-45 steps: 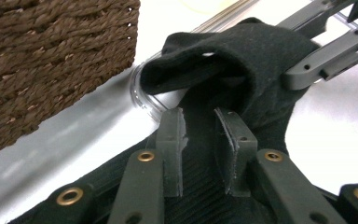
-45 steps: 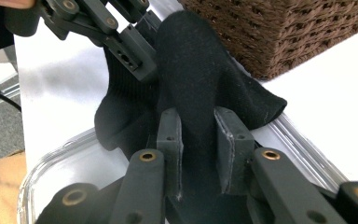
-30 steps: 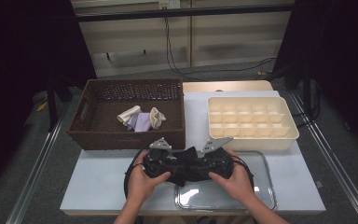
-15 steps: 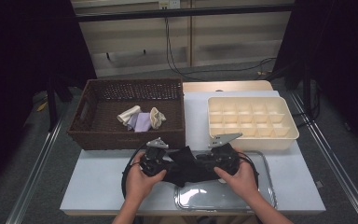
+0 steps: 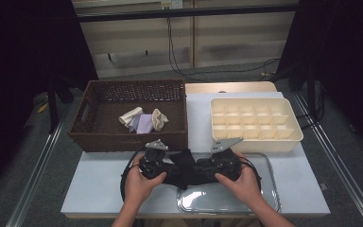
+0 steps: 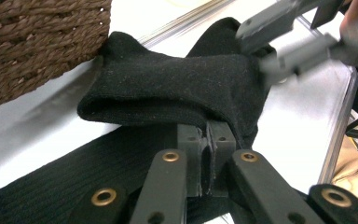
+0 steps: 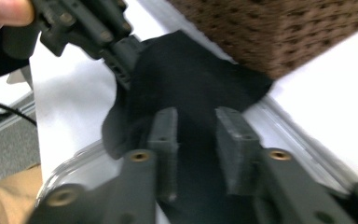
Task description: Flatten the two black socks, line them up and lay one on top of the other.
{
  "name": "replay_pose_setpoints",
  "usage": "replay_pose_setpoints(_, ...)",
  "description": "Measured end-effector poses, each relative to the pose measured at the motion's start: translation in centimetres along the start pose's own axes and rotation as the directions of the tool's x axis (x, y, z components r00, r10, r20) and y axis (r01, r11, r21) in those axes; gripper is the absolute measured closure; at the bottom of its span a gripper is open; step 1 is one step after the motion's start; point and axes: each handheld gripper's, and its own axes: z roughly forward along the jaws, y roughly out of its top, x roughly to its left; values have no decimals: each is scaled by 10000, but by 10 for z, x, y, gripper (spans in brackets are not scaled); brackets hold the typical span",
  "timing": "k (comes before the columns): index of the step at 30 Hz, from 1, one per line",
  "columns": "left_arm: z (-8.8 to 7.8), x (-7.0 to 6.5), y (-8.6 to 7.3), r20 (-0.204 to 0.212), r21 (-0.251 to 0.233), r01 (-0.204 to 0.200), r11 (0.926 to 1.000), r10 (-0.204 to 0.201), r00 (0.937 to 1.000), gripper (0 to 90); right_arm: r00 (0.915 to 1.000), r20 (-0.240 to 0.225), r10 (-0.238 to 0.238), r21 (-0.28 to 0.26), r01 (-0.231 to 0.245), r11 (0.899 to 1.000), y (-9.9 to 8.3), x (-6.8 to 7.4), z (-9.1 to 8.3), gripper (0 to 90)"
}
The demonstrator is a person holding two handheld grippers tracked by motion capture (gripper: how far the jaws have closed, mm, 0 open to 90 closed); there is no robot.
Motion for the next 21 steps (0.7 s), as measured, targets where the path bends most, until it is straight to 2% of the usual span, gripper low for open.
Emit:
replay_pose_setpoints(2, 1, -1, 0, 2, -5, -11, 10000, 11, 10000, 868, 9995, 138, -272, 262, 268, 9993, -1, 2, 5, 754)
replay_pose_setpoints(4, 1, 0, -1, 4, 37, 24, 10000, -24, 10000, 868, 10000, -35, -92, 310, 93, 9995, -4, 0, 8, 805)
replay_pose_setpoints(6, 0, 1, -1, 60, 171, 41, 9998, -42, 10000, 869, 9998, -169, 144, 134, -142, 9998, -5, -4, 6, 825)
replay_pose_setpoints(9, -4, 0, 1, 155, 42, 65, 10000, -65, 9999, 869, 9975, -404, 582, -192, -590, 9981, -3, -9, 0, 839)
replay_pose_setpoints(13, -8, 0, 2, 87, 61, 12, 10000, -13, 10000, 868, 9959, -330, 843, -476, -858, 9952, -1, -16, -12, 864)
replay_pose_setpoints(20, -17, 8, -3, 221, -10, 565, 9984, -565, 9982, 868, 9912, -137, 1320, -514, -1325, 9898, -5, -28, -26, 875)
replay_pose_setpoints(21, -19, 9, -4, 341, -28, 631, 9980, -630, 9974, 868, 9899, -128, 1414, -536, -1419, 9884, -6, -30, -27, 875)
